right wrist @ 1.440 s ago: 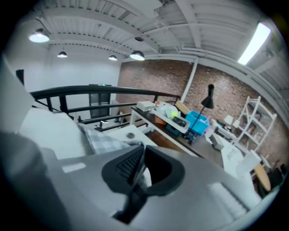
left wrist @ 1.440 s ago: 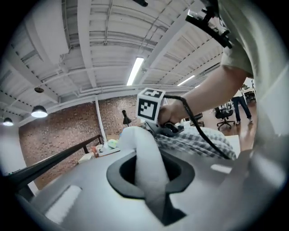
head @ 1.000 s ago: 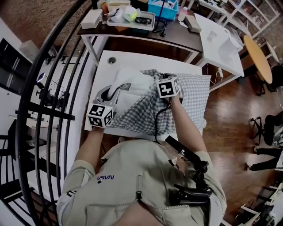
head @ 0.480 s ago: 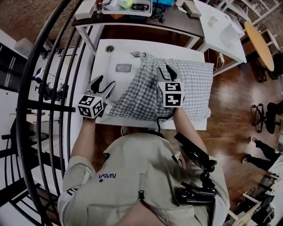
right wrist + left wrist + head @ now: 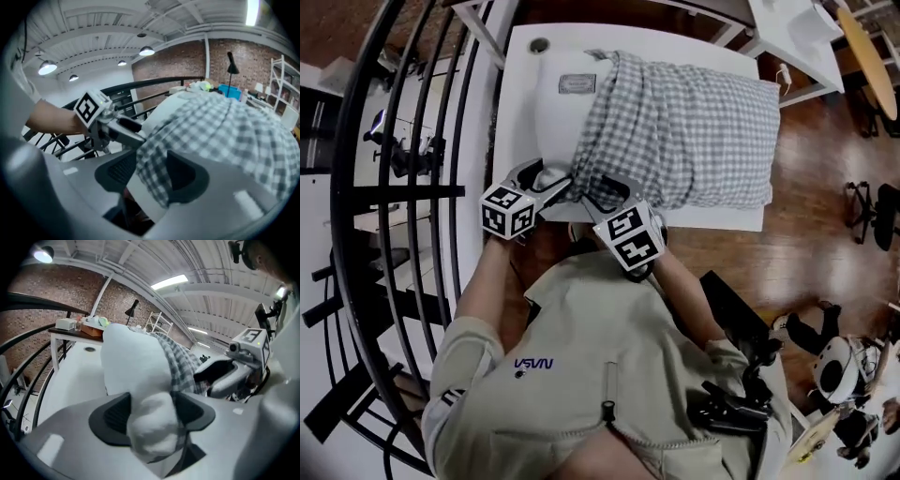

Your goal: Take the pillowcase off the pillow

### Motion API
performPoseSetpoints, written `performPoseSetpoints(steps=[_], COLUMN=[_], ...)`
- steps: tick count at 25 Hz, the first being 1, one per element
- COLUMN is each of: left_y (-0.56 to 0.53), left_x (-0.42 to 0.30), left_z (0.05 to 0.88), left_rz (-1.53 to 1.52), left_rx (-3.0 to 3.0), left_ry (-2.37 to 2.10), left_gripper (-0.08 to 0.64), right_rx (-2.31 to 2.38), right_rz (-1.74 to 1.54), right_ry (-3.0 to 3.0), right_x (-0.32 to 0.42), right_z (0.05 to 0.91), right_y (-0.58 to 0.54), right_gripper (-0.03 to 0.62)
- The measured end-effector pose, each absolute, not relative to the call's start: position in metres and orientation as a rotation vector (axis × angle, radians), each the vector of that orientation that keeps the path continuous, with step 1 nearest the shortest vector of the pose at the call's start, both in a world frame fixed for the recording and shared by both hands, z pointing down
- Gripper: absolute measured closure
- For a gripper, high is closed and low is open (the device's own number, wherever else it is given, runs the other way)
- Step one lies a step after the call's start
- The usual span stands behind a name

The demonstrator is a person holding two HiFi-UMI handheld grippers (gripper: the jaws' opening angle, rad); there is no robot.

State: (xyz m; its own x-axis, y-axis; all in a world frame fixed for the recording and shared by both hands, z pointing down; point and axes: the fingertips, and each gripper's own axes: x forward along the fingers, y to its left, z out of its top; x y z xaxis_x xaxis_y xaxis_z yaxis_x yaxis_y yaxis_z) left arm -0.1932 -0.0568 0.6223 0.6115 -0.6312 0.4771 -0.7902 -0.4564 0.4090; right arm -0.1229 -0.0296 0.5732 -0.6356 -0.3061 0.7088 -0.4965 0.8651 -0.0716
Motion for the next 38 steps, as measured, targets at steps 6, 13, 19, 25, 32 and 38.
performPoseSetpoints(steps=[6,13,19,25,32,38], left_y=[-0.070,-0.101,-0.122,-0.135,-0.130,-0.101], left_x=[-0.181,-0.187,-0.181,-0.210,-0.251,-0.241], left_z=[0.584,0.490,0.452,0.453,0.468,0.536], left_rz=[0.269,0.006,-0.150,-0.243,-0.249,-0.188], left_rx=[2.286,2.356,2.343,2.224,2.172,2.034], left_ry=[-1.104,-1.174,-1.114,-1.207,-1.279,-1.215], left_gripper=[0.528,0.534,0.534,0.540,0.538,0.535], right_rx=[0.647,0.845,0.882,0.897,1.040,0.956], right_rz=[0.129,-0.192,-0.309,-0.133,-0.089,0.123], right_ry=[-2.158,-2.230,-2.200,-2.118,-1.877,-1.838], right_x=[-0.139,-0.117,-0.096,-0.056,0.048,0.055], right_z=[0.620,0.522,0.483,0.509,0.547,0.611], right_y=[-0.033,-0.057,-0.070,-0.069,-0.086,-0.088], right_gripper=[0.460,0.569,0.574,0.581,0.581,0.581])
